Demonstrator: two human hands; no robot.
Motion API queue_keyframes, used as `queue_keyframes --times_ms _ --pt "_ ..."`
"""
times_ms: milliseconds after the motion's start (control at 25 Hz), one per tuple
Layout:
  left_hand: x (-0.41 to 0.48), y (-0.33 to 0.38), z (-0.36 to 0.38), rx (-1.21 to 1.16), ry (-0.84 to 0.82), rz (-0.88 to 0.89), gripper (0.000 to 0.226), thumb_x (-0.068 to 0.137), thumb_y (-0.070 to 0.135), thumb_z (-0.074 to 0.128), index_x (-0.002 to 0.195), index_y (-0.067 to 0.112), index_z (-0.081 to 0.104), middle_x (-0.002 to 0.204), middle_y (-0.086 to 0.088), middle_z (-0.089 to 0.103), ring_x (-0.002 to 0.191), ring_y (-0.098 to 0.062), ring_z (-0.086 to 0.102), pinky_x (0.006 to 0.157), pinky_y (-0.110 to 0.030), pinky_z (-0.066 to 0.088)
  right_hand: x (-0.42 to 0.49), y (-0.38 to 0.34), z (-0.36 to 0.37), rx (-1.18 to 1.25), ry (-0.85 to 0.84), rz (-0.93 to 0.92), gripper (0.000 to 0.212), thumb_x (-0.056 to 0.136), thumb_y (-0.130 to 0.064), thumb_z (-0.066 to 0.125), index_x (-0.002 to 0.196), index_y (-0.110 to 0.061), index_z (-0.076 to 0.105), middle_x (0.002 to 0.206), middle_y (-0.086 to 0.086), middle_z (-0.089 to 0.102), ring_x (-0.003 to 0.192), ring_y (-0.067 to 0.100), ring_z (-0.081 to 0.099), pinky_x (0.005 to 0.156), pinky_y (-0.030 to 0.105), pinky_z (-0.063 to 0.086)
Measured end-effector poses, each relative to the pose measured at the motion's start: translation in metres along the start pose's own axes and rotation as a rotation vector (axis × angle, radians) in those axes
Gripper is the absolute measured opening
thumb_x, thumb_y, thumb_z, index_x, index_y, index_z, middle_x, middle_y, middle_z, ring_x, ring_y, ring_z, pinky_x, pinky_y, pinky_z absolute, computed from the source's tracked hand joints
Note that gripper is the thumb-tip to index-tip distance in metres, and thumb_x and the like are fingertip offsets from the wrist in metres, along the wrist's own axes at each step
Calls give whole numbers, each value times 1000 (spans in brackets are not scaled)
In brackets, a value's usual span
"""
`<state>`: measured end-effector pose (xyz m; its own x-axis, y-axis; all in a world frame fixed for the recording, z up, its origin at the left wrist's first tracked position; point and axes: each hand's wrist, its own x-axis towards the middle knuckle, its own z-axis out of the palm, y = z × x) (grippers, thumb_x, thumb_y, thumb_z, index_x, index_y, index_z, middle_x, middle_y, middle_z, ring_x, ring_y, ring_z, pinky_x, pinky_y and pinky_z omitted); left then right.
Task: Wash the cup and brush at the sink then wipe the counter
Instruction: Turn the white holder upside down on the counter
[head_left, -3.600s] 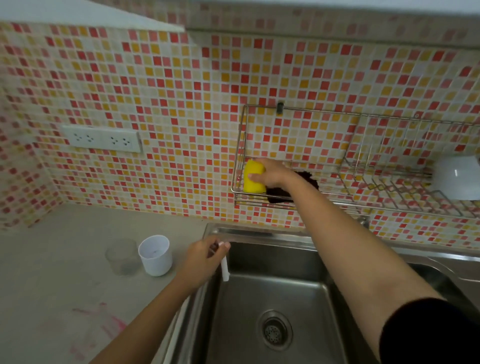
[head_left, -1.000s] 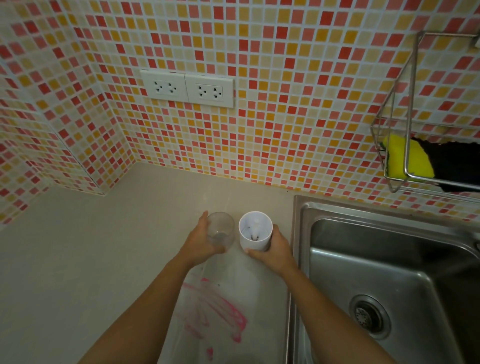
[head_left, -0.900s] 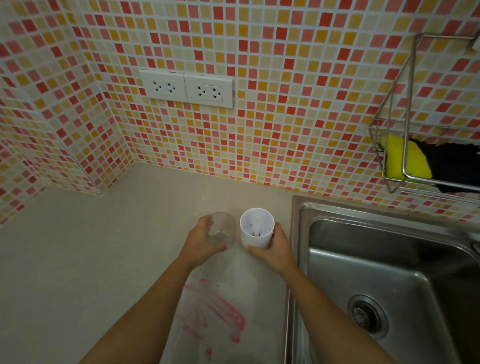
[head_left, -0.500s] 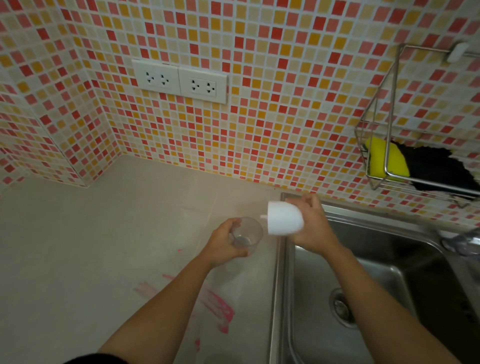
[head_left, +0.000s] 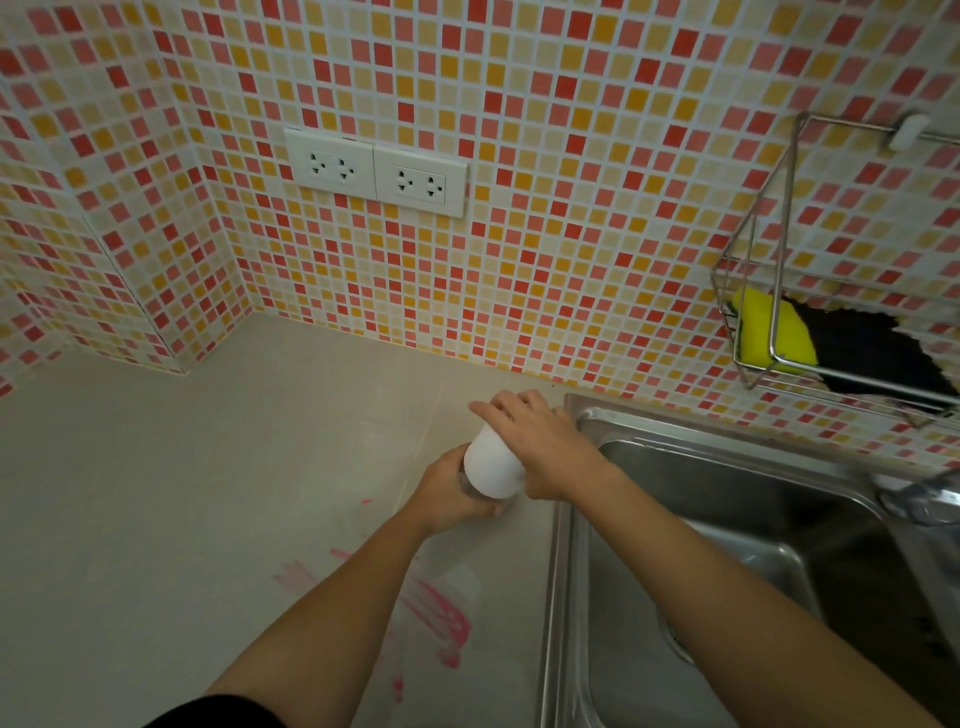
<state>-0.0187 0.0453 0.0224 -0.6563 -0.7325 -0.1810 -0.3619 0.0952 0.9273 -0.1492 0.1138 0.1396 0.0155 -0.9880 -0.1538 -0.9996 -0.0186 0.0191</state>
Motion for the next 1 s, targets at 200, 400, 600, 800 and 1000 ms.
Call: queue_keyframes --times_ms 200,400,600,800,1000 --pt "3 -4 -2 -24 -10 -9 84 51 21 89 126 22 53 118 3 62 106 -16 58 81 -24 48 -5 24 15 630 66 115 105 57 -15 84 141 -33 22 139 0 30 126 22 35 103 40 39" --pt "4 -3 -2 -15 -21 15 81 56 15 88 128 22 51 119 3 59 107 -16 55 80 -21 45 -24 18 63 1363 222 351 104 61 -20 87 141 -30 22 136 -1 45 124 19 46 98 34 44" --pt "5 -2 -1 -11 -24 13 83 57 19 88 129 27 47 120 6 58 107 -15 56 78 -17 47 -20 10 73 1357 330 307 75 67 -22 82 132 -28 44 130 -10 52 117 9 51 92 22 48" --pt "5 -5 -4 16 -13 -8 92 53 22 90 133 21 43 124 4 57 110 -16 54 86 -26 47 -14 12 77 1281 263 255 74 69 -25 81 131 -38 41 128 -19 51 116 5 50 84 17 50" --pt "3 -1 -7 48 -22 -16 91 58 6 84 136 17 38 122 3 54 108 -14 52 75 -12 43 -13 12 92 1369 246 289 72 70 -13 79 126 -39 41 123 -22 50 110 -1 50 77 7 47"
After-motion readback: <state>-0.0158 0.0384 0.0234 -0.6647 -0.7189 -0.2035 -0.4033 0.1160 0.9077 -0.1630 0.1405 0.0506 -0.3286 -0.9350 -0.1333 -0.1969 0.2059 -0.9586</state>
